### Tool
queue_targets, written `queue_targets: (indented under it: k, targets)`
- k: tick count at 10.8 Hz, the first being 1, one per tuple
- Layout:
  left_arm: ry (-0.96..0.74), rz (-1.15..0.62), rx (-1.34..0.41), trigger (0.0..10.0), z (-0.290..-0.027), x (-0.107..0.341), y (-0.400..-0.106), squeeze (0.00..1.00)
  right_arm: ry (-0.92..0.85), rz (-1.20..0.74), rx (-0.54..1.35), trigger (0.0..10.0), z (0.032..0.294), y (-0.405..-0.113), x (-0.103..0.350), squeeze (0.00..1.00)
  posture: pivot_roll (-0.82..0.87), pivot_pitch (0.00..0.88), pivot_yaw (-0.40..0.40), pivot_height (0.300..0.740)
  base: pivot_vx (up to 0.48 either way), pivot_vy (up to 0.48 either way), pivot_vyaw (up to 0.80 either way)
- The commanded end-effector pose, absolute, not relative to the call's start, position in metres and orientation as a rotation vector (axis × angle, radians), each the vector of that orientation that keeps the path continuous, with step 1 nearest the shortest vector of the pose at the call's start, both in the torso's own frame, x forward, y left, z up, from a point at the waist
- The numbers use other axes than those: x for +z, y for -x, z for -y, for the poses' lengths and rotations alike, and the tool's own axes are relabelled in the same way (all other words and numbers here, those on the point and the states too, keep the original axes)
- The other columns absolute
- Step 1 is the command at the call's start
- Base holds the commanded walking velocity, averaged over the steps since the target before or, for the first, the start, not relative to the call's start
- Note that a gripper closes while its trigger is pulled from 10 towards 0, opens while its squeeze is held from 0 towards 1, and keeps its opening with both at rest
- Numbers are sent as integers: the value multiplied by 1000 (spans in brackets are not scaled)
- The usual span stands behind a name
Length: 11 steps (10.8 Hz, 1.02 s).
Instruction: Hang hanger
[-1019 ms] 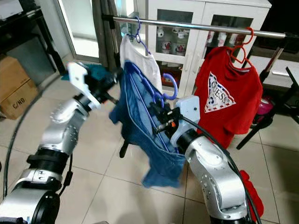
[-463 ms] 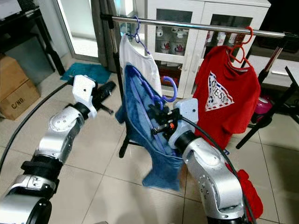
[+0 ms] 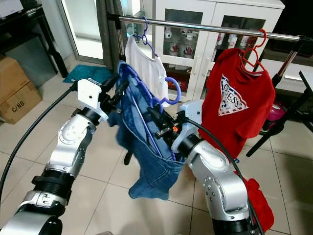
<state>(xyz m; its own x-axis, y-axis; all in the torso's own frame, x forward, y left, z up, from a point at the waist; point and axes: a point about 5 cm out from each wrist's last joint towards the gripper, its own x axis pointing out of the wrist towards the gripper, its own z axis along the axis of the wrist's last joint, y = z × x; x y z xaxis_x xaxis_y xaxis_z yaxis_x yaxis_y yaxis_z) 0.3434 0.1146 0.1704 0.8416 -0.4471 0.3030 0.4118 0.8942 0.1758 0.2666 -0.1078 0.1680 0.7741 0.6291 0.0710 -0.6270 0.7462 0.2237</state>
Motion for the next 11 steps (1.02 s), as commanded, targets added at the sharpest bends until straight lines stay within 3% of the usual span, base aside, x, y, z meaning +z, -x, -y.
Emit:
queue_targets:
  k: [1, 2, 3, 4, 6, 7, 8, 11]
  targets:
    - [-89, 292, -420, 10000, -117, 164, -348, 1000, -247, 69, 741, 0, 103, -268, 182, 0, -160, 0, 4, 740, 0, 0, 0]
    - [-66, 270, -417, 10000, -116, 160, -349, 1000, -243, 78, 755, 0, 102, -267, 184, 0, -170, 0, 7, 740, 0, 0, 0]
    - [-38, 225, -392, 10000, -115, 156, -353, 275, -233, 88, 763, 0, 102, -267, 187, 0, -181, 0, 14, 740, 0, 0, 0]
    - [-13, 183, -378, 10000, -114, 151, -355, 0, -227, 96, 765, 0, 102, -267, 189, 0, -183, 0, 16, 740, 0, 0, 0]
    - [3, 148, -397, 10000, -110, 146, -354, 0, -215, 103, 765, 0, 104, -267, 190, 0, -184, 0, 26, 740, 0, 0, 0]
    - [33, 92, -421, 4196, -108, 139, -354, 0, -212, 106, 766, 0, 105, -267, 191, 0, -181, 0, 26, 740, 0, 0, 0]
    - [67, 56, -421, 0, -108, 135, -354, 0, -212, 109, 766, 0, 105, -267, 192, 0, -181, 0, 27, 740, 0, 0, 0]
    - [104, 94, -418, 0, -110, 141, -355, 0, -208, 117, 750, 0, 106, -269, 192, 0, -181, 0, 36, 740, 0, 0, 0]
